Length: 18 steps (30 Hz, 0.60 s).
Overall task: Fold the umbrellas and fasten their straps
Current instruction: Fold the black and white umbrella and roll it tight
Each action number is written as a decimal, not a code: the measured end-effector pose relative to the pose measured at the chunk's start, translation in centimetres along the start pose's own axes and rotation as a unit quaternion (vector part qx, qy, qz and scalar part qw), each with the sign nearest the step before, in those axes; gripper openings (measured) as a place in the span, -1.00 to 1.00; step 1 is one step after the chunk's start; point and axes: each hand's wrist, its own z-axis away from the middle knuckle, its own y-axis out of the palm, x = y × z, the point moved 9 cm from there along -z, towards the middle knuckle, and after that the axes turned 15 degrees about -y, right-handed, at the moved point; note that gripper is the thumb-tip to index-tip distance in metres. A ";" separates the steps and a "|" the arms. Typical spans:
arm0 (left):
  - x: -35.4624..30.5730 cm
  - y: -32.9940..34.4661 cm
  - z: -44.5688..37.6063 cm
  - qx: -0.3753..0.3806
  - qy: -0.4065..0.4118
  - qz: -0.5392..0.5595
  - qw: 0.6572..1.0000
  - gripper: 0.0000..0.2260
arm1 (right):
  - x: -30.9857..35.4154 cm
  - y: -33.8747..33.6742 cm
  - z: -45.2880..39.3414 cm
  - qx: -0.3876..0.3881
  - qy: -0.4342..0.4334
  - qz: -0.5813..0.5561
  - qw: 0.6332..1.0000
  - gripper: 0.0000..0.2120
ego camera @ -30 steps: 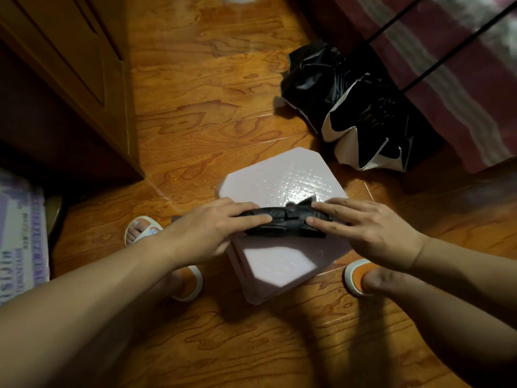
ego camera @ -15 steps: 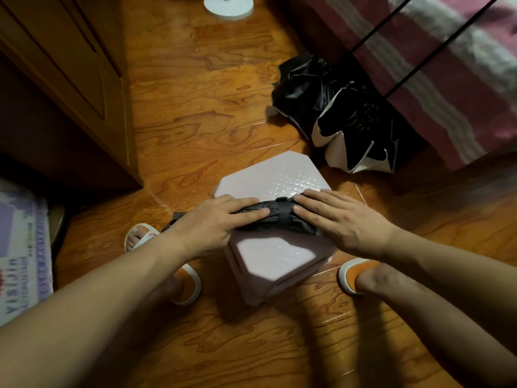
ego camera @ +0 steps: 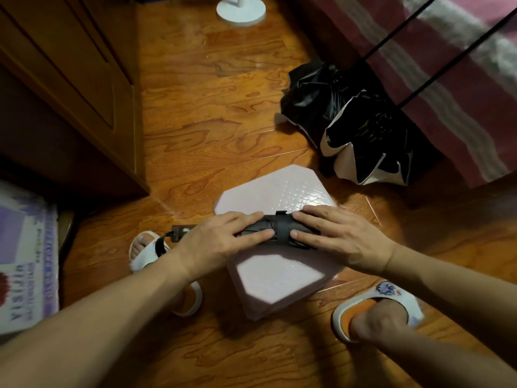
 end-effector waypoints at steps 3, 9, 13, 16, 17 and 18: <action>-0.1 -0.2 0.0 -0.006 0.014 -0.009 1.000 -0.59 | -0.1 -0.2 -0.1 -0.012 -0.014 -0.003 1.000 -0.53; -0.5 -0.1 0.1 0.019 0.025 -0.054 0.998 -0.44 | 0.0 -0.2 0.3 0.075 -0.020 -0.014 0.997 -0.32; -0.6 -0.4 -0.4 0.019 -0.004 -0.042 0.999 -0.34 | 0.8 -2.8 -0.7 0.101 0.023 -0.017 0.994 -0.61; -0.6 -0.5 -0.7 0.025 -0.021 -0.023 0.999 -0.33 | 0.7 -6.0 -1.6 -0.038 0.134 -0.057 0.989 -0.66; -0.5 -0.5 -1.0 0.031 -0.026 -0.023 0.999 -0.33 | 0.5 -5.7 -1.9 -0.037 0.169 -0.052 0.984 -0.56; -0.4 -0.5 -1.2 0.034 -0.027 -0.028 0.999 -0.33 | 0.6 -4.6 -2.4 0.002 0.191 -0.034 0.981 -0.43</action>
